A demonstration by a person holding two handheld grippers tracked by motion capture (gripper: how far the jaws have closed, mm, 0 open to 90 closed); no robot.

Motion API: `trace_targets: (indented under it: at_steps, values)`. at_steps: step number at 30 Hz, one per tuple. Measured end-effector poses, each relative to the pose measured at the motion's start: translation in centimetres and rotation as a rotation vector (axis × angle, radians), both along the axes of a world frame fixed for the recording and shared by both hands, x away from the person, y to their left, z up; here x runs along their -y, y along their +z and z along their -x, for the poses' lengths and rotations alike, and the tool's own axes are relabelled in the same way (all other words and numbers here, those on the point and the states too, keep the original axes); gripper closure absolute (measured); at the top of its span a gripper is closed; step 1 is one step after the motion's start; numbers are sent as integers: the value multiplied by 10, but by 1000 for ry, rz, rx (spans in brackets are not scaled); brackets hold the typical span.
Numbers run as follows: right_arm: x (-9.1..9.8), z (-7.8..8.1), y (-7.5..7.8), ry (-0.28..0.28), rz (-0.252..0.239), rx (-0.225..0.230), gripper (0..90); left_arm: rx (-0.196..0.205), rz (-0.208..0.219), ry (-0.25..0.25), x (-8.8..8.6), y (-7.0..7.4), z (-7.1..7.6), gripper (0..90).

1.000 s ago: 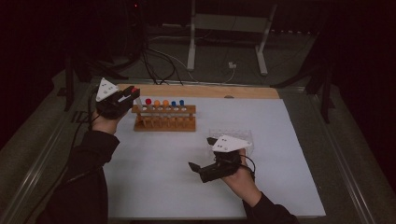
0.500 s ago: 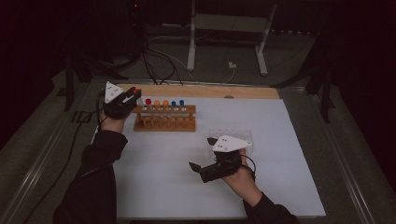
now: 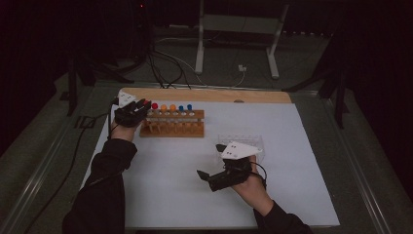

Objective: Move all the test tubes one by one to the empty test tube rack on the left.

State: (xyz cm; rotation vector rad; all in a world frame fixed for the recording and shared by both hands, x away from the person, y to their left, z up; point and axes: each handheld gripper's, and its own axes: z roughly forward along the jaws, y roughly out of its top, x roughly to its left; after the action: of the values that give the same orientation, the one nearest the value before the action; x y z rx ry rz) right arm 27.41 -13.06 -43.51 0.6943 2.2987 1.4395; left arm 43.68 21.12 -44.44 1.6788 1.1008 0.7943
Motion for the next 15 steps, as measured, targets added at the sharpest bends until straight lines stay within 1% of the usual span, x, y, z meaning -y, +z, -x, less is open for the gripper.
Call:
trace_targets:
  at_steps: [4, 5, 8, 11, 15]
  values:
    - [0, 0, 0, 2, 0, -1, 0, -20, -23, 3, 2, -4, -2, 719]
    - [0, 0, 0, 2, -2, -3, 0, -28, -24, 6, 2, -5, -2, 720]
    - [0, 0, 0, 3, -3, -3, 0, -29, -19, 7, 2, -9, -2, 719]
    - [1, 0, 0, 3, -4, -5, 0, -34, -17, 7, 2, -9, -2, 719]
    - [1, -1, 0, 4, -4, -7, 0, -65, -20, 4, 1, -5, -3, 713]
